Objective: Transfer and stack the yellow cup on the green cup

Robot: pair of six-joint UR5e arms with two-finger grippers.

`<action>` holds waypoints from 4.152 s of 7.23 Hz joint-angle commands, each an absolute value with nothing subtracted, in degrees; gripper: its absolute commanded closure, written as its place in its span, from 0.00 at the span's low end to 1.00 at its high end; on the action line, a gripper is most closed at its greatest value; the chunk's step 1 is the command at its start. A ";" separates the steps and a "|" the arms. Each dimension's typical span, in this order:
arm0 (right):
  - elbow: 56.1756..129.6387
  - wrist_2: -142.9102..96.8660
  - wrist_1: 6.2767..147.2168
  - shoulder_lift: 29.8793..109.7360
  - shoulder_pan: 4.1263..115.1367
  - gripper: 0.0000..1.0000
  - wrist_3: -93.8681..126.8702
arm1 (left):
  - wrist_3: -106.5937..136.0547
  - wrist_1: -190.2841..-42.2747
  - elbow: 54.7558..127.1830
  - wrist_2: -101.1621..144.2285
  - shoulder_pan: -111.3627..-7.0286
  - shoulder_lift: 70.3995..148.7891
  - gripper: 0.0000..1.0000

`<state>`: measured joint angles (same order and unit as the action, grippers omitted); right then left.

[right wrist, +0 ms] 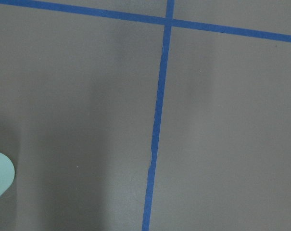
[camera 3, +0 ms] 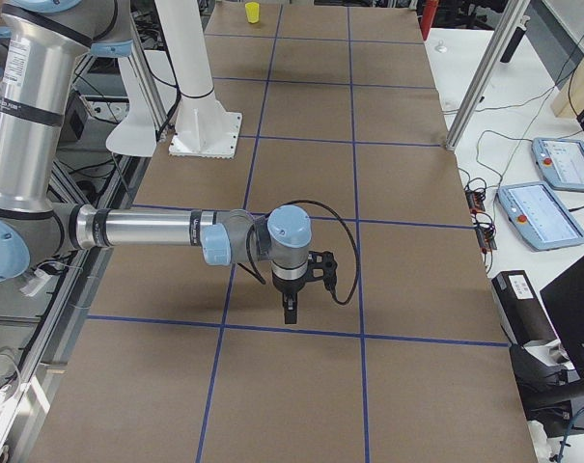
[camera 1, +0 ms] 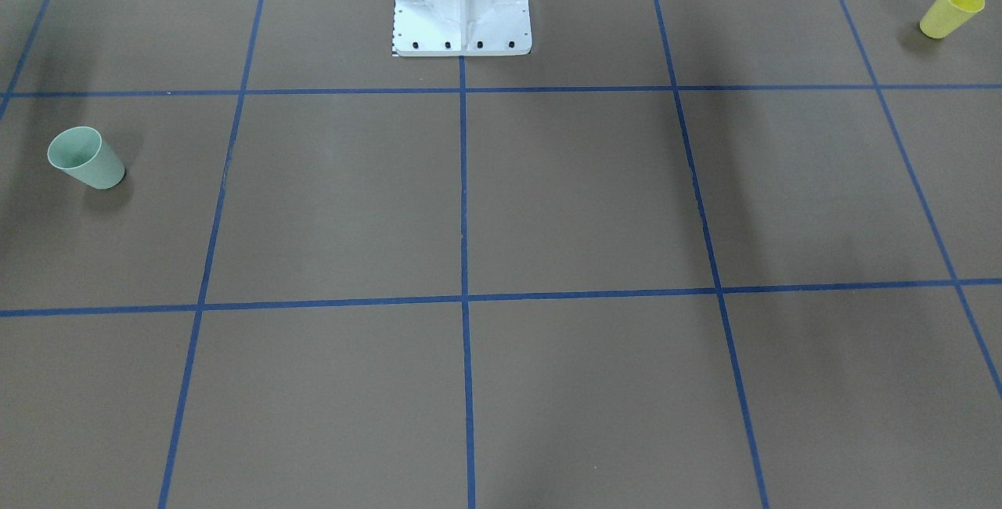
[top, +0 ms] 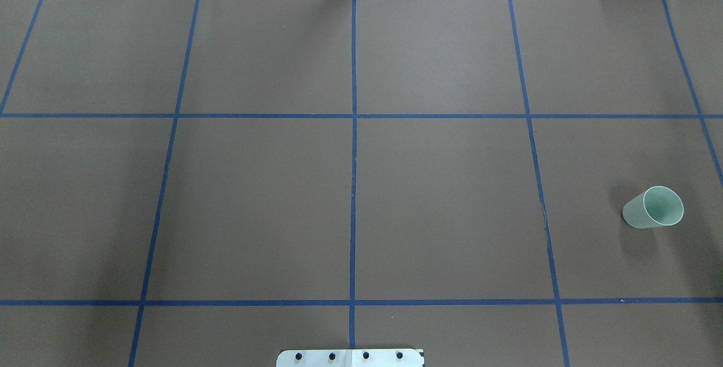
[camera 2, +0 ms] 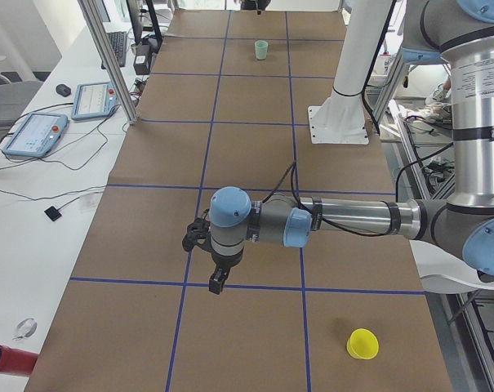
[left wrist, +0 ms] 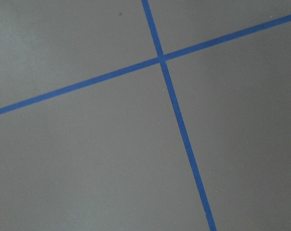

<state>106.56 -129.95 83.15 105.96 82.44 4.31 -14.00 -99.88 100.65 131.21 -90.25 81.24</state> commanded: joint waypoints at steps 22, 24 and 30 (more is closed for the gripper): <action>106.26 -129.81 67.50 109.69 82.09 0.00 4.31 | 90.63 -87.46 115.49 62.06 -64.17 55.46 0.00; 106.08 -129.81 65.92 109.78 82.00 0.00 4.31 | 106.01 -70.49 115.58 62.92 -60.84 55.72 0.00; 106.08 -129.99 63.03 109.69 81.57 0.00 4.31 | 140.16 -40.61 104.26 92.43 -42.19 74.27 0.00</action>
<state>106.09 -129.98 63.72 109.68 81.78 4.31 136.31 -41.76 107.19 88.78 -42.99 73.13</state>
